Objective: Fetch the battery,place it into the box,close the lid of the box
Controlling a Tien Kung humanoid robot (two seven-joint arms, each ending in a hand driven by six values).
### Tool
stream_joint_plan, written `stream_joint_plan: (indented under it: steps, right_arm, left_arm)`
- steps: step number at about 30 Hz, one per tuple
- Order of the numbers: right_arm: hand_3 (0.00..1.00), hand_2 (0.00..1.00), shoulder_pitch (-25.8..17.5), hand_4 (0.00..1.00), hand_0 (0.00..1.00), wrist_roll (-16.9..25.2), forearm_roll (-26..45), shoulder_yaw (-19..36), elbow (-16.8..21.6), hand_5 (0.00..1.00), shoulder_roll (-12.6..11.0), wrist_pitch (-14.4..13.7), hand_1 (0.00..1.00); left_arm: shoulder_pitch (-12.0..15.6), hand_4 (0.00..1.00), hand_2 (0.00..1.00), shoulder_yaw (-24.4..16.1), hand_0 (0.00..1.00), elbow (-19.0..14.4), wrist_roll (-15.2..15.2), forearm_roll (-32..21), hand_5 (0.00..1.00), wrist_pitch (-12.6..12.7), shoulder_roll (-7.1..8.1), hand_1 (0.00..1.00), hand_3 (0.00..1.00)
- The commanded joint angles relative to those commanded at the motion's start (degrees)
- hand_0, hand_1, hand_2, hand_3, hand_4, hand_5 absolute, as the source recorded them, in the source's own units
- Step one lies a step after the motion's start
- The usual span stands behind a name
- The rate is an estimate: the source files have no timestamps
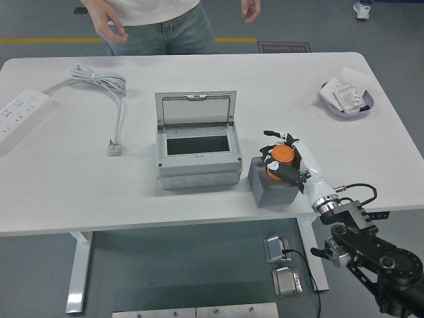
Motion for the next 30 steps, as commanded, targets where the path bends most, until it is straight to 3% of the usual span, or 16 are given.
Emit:
stream_joint_plan:
  steps: [7, 8, 13, 14, 19, 20, 30]
  right_arm:
    - [0.628, 0.432, 0.2, 0.313, 0.305, -0.8, 0.7, -0.5, -0.3, 0.002, 0.0, 0.8, 0.378]
    - [0.531, 0.373, 0.3, 0.331, 0.238, -1.0, 0.8, -0.6, -0.3, 0.002, 0.0, 0.9, 0.33]
    - [0.531, 0.373, 0.3, 0.331, 0.238, -1.1, 1.5, -0.6, -0.4, 0.002, 0.0, 1.5, 0.33]
    - [0.412, 0.342, 0.3, 0.132, 0.191, -1.1, 1.6, -0.5, -0.4, 0.002, 0.0, 1.6, 0.282]
    - [0.412, 0.342, 0.2, 0.132, 0.191, -1.2, 2.1, -0.1, -0.5, 0.002, 0.0, 2.2, 0.282]
    - [0.286, 0.311, 0.2, 0.002, 0.183, -1.2, 2.1, 0.0, -0.5, 0.002, 0.0, 2.3, 0.251]
    - [0.264, 0.288, 0.9, 0.002, 0.159, -2.9, -0.5, 1.3, 0.4, 0.002, 0.1, 1.9, 0.228]
  left_arm:
    - [-0.1, 0.636, 0.62, 0.4, 0.637, 0.0, -0.3, -0.3, 0.148, 0.0, 0.27, 0.707, 0.609]
    - [-0.2, 0.638, 0.622, 0.3, 0.638, 0.0, -0.3, -0.2, 0.145, 0.0, 0.3, 0.706, 0.61]
    - [-0.1, 0.638, 0.622, 0.3, 0.638, 0.0, -0.3, -0.3, 0.145, -0.1, 0.45, 0.706, 0.61]
    - [-0.1, 0.639, 0.622, 0.3, 0.638, 0.0, -0.3, -0.3, 0.144, 0.0, 0.46, 0.706, 0.611]
    - [0.0, 0.639, 0.622, 0.2, 0.638, 0.0, -0.3, -0.3, 0.144, -0.1, 0.54, 0.706, 0.611]
    - [0.0, 0.646, 0.623, 0.1, 0.638, 0.0, -0.3, -0.3, 0.138, -0.1, 0.55, 0.706, 0.611]
    - [0.1, 0.649, 0.624, 0.3, 0.639, 0.0, -0.2, -0.7, 0.142, 0.1, 0.63, 0.706, 0.61]
